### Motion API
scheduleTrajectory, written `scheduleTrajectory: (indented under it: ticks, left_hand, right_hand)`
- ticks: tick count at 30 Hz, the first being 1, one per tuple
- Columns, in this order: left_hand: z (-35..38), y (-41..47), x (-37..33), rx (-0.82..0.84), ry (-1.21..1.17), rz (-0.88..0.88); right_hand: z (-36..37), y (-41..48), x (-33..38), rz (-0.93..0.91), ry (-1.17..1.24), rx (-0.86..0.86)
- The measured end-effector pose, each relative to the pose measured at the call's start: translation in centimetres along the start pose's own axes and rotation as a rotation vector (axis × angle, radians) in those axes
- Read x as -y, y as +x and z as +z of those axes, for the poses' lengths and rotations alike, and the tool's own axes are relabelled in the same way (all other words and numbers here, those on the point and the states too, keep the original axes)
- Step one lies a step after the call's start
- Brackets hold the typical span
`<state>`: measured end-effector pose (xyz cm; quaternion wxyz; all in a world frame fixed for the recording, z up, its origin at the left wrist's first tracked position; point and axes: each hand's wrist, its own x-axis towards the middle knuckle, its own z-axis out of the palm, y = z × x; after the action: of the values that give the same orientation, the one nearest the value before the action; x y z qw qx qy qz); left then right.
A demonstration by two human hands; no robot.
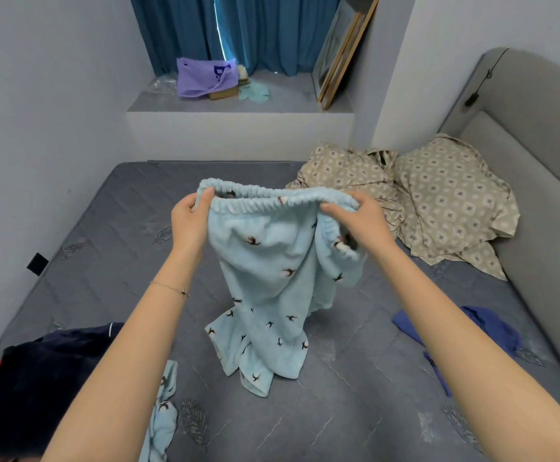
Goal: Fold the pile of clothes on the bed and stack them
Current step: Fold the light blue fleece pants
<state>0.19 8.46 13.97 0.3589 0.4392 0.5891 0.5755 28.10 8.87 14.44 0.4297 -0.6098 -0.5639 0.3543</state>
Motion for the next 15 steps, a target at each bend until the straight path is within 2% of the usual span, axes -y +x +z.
scheduleTrajectory:
  ticks: [3,8,13,15]
  left_hand:
    - [-0.1,-0.2,1.5,0.026,-0.015,-0.083]
    - [-0.4,-0.2,3.2,0.133,-0.020,-0.150]
    - [0.3,0.5,3.4,0.175,0.047,-0.164]
    - [0.5,0.7,3.7,0.213,0.137,-0.125]
  right_hand:
    - [0.2,-0.6,-1.1,0.094,-0.040,0.243]
    - [0.7,-1.8,-3.7,0.258,0.008,0.518]
    - [2.0,-2.7,-4.4,0.268,-0.050,0.637]
    - [2.5,-2.5,-4.4,0.254,0.009,0.569]
